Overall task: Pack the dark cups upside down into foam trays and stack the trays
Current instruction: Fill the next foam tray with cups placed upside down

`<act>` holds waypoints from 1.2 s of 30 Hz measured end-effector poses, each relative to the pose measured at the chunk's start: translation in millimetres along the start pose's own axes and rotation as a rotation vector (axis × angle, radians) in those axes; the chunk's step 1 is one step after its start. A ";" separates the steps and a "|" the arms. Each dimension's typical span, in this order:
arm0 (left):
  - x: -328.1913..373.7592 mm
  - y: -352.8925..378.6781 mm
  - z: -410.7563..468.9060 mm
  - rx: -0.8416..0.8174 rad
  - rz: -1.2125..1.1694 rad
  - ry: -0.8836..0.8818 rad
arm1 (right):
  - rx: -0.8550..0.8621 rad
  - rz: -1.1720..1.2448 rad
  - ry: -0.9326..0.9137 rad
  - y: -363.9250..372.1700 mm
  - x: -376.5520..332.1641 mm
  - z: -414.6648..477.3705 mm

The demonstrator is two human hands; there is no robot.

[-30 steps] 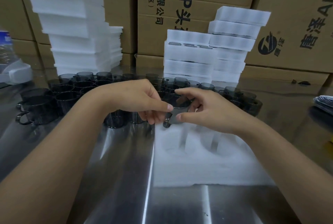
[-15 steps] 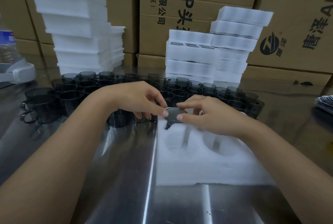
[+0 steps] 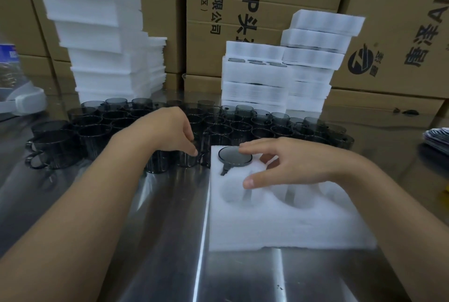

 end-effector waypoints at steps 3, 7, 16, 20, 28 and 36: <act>7.1 9.1 1.8 -0.013 0.120 0.005 | -0.038 -0.035 0.001 5.2 -0.8 0.6; 10.4 12.5 1.0 -0.009 0.195 0.016 | -0.042 -0.044 0.005 6.5 -0.9 0.5; 24.0 -18.1 -9.5 0.231 0.178 0.008 | 0.137 -0.020 -0.037 0.6 -5.9 6.1; 33.0 -35.5 -17.9 0.474 0.062 0.054 | 0.167 0.016 -0.048 0.9 -7.9 8.1; 72.4 -28.2 -31.4 0.734 -0.093 0.383 | 0.457 0.687 0.163 -39.9 27.6 2.8; 102.5 -3.4 -38.2 0.660 -0.093 0.650 | 0.347 0.960 0.130 -33.0 33.9 6.8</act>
Point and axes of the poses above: each hand's wrist, its own z-axis towards the middle knuckle, its own y-axis out of the palm, x = y × z, the point moved 8 cm from there along z, towards the middle knuckle, and after that the axes turned 4 degrees about y, right-handed, at the moved point
